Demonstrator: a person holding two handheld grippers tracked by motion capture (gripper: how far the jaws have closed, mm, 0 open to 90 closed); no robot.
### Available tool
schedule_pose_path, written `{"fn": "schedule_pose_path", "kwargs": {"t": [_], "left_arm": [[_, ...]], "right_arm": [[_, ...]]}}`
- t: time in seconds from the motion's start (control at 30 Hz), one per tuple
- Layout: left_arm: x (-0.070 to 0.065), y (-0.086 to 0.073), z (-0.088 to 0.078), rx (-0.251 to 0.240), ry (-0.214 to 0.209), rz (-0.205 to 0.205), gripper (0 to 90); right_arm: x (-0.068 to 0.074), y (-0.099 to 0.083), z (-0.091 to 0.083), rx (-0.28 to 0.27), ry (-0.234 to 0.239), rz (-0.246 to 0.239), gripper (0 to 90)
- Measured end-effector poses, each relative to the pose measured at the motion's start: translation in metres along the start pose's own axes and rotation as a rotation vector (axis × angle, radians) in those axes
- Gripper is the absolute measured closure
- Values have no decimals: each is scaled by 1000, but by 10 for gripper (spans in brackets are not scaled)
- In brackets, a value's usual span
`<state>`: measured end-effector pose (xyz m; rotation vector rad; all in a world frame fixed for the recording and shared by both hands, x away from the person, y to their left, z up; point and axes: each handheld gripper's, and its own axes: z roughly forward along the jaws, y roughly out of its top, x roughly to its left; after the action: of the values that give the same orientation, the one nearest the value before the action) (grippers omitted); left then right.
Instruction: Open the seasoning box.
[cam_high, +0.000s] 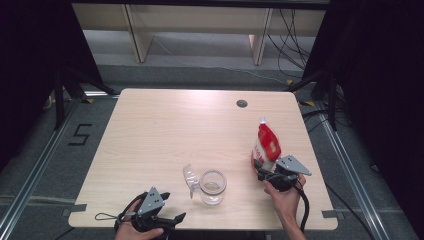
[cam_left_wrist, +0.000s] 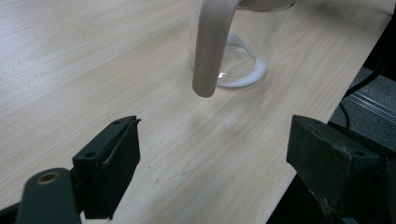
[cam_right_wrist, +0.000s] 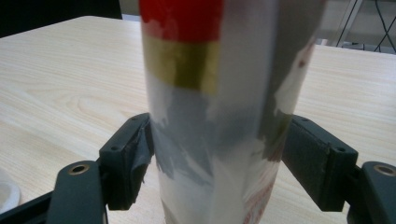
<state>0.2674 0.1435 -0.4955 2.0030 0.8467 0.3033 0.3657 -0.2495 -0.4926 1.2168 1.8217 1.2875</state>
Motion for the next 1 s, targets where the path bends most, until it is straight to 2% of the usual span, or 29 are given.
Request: {"fn": "schedule_pose_path", "kwargs": {"t": [0.17,0.2,0.33,0.43,0.47,0.5,0.53,0.63,0.73,0.8,0.83,0.87,0.9,1.0], "left_arm": [[0,0,0,0,0,-3,170],[0,0,0,0,0,-3,170],[0,0,1,-5,-2,-7,171],[0,0,1,-5,-2,-7,171],[0,0,1,-5,-1,-7,170],[0,0,1,-6,-1,-8,171],[0,0,1,-6,-1,-8,171],[-1,0,1,-4,-2,-6,171],[-1,0,1,-8,-1,-6,170],[0,0,0,2,-4,2,170],[0,0,-1,6,-2,4,171],[0,0,-1,4,-4,4,170],[0,0,-1,3,-5,5,171],[0,1,-1,1,-6,7,171]], "right_arm": [[0,0,0,-2,2,0,296],[2,0,-1,7,6,22,302],[3,0,0,-7,-6,26,311],[3,0,0,-10,-12,23,323],[0,0,1,-18,-8,4,332],[0,0,1,-19,-9,7,343],[-2,0,1,-21,2,-20,354],[-2,0,2,-15,5,0,364],[-3,2,1,3,16,-13,390],[-3,2,0,2,5,-14,394],[-5,1,2,-20,22,-14,399],[-4,1,1,-14,5,-8,403],[-4,1,0,-6,15,-2,406],[-5,2,-2,1,30,-33,414]]}}
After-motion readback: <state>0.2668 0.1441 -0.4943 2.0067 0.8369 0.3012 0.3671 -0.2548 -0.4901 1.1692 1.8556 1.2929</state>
